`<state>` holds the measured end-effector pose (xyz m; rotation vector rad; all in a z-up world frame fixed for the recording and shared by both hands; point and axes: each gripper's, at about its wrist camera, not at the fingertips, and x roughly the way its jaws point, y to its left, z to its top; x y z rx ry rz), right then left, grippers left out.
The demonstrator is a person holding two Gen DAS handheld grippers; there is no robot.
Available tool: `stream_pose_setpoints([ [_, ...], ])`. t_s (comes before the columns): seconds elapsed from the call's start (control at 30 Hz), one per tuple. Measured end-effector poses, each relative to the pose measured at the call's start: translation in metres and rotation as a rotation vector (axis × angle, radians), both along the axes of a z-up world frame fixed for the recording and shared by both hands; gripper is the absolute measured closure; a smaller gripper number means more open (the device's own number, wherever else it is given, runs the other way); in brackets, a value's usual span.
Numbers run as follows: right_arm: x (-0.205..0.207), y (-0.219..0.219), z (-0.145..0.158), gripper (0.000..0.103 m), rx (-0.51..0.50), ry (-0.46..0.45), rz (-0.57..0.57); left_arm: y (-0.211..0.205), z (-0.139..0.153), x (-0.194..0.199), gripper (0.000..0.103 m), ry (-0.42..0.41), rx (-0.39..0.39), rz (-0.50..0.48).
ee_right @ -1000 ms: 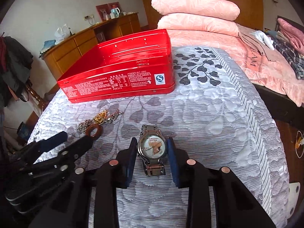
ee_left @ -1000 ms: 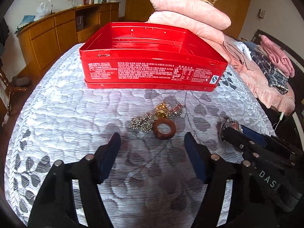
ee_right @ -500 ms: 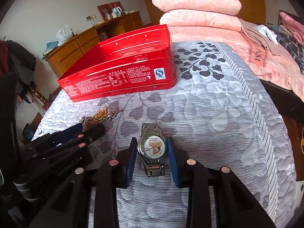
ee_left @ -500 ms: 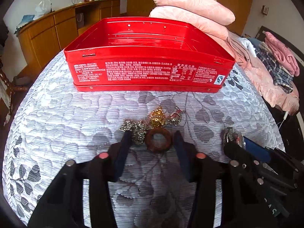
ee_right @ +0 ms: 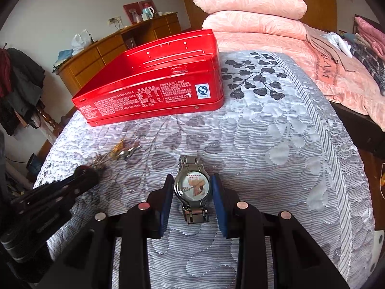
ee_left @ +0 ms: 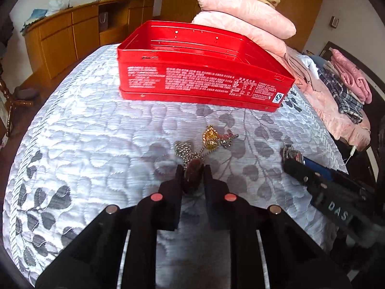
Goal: Organize jewelry
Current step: 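Grasp the silver watch with right tool while left tool grasps the wooden ring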
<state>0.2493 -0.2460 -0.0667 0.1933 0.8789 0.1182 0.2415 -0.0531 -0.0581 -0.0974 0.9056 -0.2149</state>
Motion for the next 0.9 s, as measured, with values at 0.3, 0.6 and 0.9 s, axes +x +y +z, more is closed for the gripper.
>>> stream_pose_setpoints([
  [0.3,-0.001,0.004,0.001,0.071,-0.024,0.002,-0.003,0.006,0.001,-0.005,0.042,-0.015,0.034,0.009],
  [0.6,-0.001,0.005,0.001,0.071,-0.027,0.002,-0.003,0.002,0.0,0.004,0.065,-0.024,0.053,0.021],
  [0.9,-0.001,0.004,0.001,0.071,-0.021,0.001,-0.004,0.016,0.004,-0.02,0.076,-0.024,0.008,-0.008],
])
